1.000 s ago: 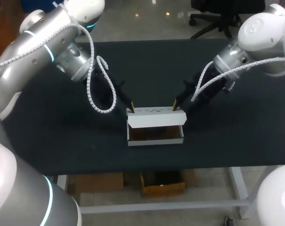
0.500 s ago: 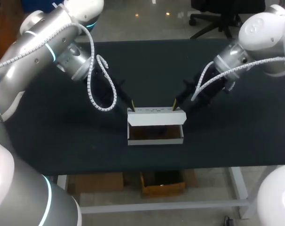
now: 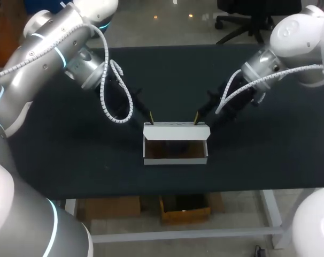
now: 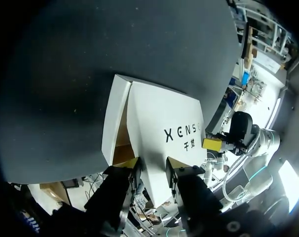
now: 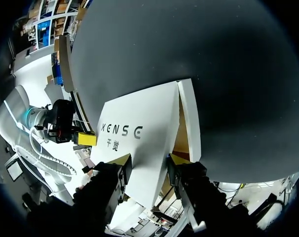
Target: Assemble the packaging by folding the flat box into shape, placing the metal phone stand inside, and closing the box properly
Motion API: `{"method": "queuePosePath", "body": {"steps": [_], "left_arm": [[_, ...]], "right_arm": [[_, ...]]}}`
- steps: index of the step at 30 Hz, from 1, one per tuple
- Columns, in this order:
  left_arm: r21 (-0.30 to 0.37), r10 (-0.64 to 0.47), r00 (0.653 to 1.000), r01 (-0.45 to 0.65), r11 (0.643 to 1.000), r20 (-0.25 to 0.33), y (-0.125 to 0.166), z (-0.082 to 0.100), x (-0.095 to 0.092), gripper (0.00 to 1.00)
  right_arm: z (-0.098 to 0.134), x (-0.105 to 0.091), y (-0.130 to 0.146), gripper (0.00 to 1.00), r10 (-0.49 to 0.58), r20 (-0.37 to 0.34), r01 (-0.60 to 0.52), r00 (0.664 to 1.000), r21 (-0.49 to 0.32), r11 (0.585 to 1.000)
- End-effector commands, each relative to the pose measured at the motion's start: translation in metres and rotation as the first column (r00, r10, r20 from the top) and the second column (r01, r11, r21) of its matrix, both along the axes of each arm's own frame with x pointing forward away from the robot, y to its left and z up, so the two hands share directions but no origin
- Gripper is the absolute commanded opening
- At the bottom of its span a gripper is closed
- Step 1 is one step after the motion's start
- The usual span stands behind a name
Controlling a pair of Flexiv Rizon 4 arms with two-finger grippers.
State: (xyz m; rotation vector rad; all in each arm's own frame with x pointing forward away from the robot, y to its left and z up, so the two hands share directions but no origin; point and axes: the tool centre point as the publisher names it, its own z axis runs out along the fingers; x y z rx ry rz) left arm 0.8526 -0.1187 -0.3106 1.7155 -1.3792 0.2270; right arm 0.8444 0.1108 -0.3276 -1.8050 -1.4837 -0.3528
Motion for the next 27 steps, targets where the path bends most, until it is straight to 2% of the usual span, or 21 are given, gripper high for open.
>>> {"method": "queuePosePath", "body": {"steps": [1,11,19,27], "left_arm": [[-0.02,-0.038,0.998,0.038,0.999,-0.04,-0.0041,-0.002,0.0063,0.34],[-0.029,-0.035,0.998,0.034,0.999,-0.044,-0.0034,-0.0044,0.0062,0.34],[-0.035,-0.038,0.999,0.036,0.999,-0.033,-0.0068,0.0019,0.0064,0.34],[-0.051,-0.038,0.998,0.036,0.998,-0.041,-0.0084,-0.0053,0.0056,0.34]], "right_arm": [[-0.0003,0.0005,0.0047,0.44,0.001,-0.001,-0.001,1.0,0.003,1.0],[-0.0025,0.0031,0.0071,0.44,0.001,-0.004,-0.001,1.0,0.003,1.0],[-0.0008,0.0042,0.0088,0.44,0.003,-0.001,-0.003,1.0,-0.001,1.0],[-0.0033,0.0024,0.0109,0.44,0.004,-0.007,-0.004,1.0,0.002,1.0]]}}
